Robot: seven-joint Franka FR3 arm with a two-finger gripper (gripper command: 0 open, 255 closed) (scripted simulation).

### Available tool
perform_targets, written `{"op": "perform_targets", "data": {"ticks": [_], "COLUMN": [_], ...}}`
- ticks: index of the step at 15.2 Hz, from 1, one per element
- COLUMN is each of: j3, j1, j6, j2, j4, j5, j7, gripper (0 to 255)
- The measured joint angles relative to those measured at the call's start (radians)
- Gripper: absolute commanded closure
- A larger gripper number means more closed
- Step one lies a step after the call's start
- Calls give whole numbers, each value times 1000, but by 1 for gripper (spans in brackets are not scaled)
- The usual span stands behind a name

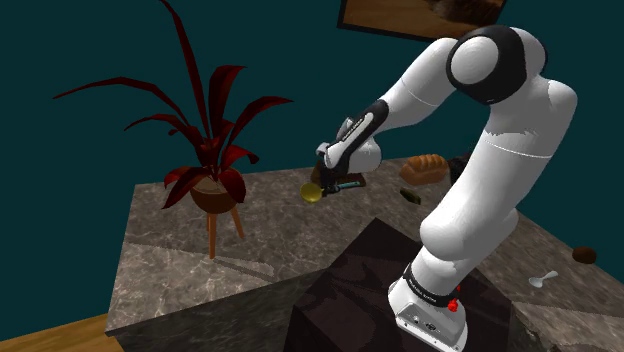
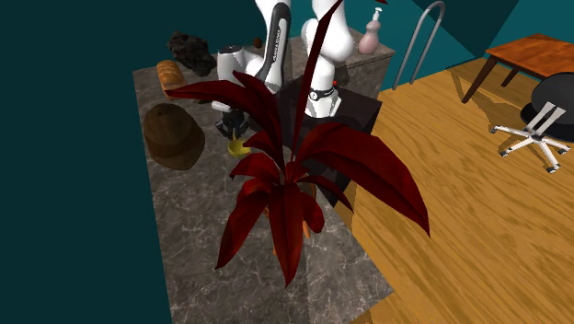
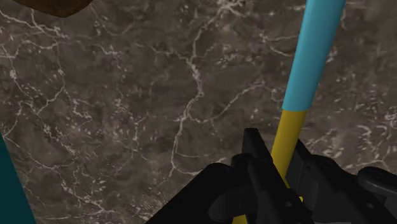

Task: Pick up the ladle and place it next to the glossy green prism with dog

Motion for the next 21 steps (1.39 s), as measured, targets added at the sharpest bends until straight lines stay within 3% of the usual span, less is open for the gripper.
{"op": "perform_targets", "data": {"ticks": [10, 21], "j3": [-47, -208], "j1": [-219, -413], "j6": [-22, -121], "j2": [-72, -49], "j4": [-82, -19], "j5": [252, 331], "j7": [-505, -924], "gripper": [255, 255]}}
